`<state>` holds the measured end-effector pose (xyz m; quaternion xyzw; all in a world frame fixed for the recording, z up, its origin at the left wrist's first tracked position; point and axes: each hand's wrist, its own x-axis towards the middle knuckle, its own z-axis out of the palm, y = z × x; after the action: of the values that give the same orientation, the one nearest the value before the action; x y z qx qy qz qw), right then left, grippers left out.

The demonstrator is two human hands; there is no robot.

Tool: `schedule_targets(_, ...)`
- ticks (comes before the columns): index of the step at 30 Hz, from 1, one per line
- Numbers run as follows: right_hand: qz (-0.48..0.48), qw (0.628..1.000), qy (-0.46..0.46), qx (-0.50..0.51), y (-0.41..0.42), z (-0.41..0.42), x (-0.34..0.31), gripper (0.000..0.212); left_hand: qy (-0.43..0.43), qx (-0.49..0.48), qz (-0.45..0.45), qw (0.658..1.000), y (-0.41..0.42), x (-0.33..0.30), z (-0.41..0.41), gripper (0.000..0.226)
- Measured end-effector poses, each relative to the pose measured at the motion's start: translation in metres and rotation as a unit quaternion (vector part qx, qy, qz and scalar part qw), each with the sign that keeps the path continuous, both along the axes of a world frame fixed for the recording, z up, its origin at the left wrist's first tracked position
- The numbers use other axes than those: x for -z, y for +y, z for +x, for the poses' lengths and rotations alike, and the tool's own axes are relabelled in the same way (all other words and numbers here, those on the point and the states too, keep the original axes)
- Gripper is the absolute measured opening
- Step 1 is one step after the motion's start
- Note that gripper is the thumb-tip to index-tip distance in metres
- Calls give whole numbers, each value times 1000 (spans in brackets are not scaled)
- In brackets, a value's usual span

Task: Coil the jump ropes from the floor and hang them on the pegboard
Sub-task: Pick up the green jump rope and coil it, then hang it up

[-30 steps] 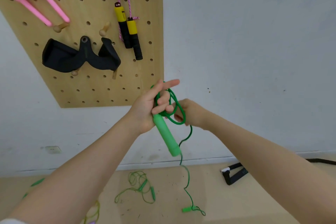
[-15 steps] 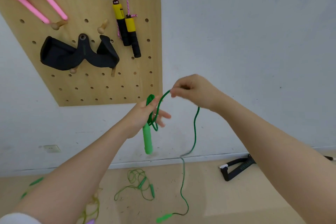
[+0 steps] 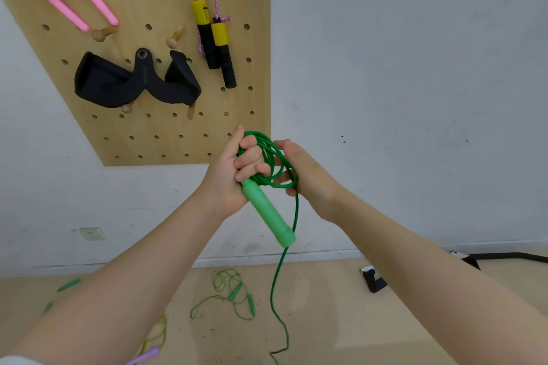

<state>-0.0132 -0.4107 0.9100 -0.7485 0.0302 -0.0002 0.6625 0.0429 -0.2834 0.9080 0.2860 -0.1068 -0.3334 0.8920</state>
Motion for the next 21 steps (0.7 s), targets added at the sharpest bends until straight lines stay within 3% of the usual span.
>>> schedule_targets(2, 24, 996, -49, 70, 11, 1, 4, 40, 28, 17, -54, 998, -4, 3, -1, 48)
schedule_targets(5, 144, 978, -41, 146, 15, 4, -2, 46, 46, 44, -88, 994, -9, 4, -5, 44)
schedule_targets(10, 44, 996, -3, 71, 4, 11, 0, 49, 22, 48, -35, 998, -10, 6, -13, 53)
schedule_targets(13, 17, 1000, -5, -2, -3, 9, 0, 49, 6, 106, -10, 994, -8, 11, -12, 66)
schedule_targets(17, -25, 999, -26, 32, -7, 8, -5, 51, -17, 234, -20, 972, -6, 15, -7, 61)
schedule_targets(21, 14, 995, 0, 98, -7, 12, -8, 51, 0, 285, -55, 957, -9, 16, -7, 68)
